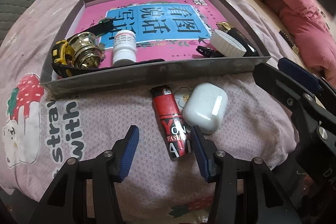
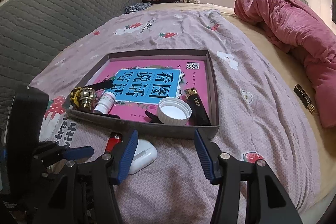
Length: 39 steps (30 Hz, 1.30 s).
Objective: Organize rigid objects
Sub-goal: 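Withdraw both grippers from the tray toward the red lighter and white earbuds case, then close left gripper on red lighter while right gripper grasps white earbuds case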
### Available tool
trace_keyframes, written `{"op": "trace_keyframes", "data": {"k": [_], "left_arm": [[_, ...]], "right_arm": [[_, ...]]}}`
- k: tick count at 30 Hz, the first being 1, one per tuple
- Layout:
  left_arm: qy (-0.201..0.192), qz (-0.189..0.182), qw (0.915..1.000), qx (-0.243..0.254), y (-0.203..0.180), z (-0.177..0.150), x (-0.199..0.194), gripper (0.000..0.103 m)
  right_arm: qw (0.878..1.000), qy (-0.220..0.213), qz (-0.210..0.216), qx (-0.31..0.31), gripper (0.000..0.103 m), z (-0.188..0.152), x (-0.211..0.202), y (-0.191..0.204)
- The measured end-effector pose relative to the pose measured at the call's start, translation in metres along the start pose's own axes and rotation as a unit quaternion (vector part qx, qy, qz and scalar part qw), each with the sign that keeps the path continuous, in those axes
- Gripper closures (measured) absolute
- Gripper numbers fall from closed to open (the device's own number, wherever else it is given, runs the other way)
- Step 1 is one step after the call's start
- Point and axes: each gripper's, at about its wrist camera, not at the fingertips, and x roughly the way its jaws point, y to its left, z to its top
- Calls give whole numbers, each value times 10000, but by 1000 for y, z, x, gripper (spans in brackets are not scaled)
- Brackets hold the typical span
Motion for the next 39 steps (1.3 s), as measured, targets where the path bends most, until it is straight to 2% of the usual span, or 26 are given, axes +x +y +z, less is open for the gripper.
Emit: {"op": "trace_keyframes", "data": {"k": [3, 8, 14, 17, 20, 25, 32, 39], "left_arm": [[2, 98, 9999, -42, 4, 2, 2, 50], [42, 52, 9998, -172, 20, 2, 4, 50], [-12, 107, 9999, -38, 26, -1, 4, 48], [-51, 143, 9999, 39, 30, 0, 4, 48], [-54, 136, 9999, 37, 40, 1, 3, 48], [-28, 39, 10000, -80, 49, 3, 5, 48], [-7, 39, 9999, -93, 49, 4, 7, 48], [-5, 51, 9999, -88, 47, 6, 8, 49]], "right_arm": [[10000, 75, 58, 28, 48, -2, 4, 3], [9996, 256, 92, -47, 48, -8, 13, 13], [9989, 418, 192, -44, 48, -13, 23, 18], [9973, 566, 413, -236, 48, -18, 28, 19], [9948, 686, 434, -615, 48, -24, 34, 24], [9910, 660, 549, -1028, 48, -27, 43, 32], [9868, 796, 885, -1096, 35, -25, 61, 29], [9820, 802, 884, -1461, 33, -26, 73, 37]]}}
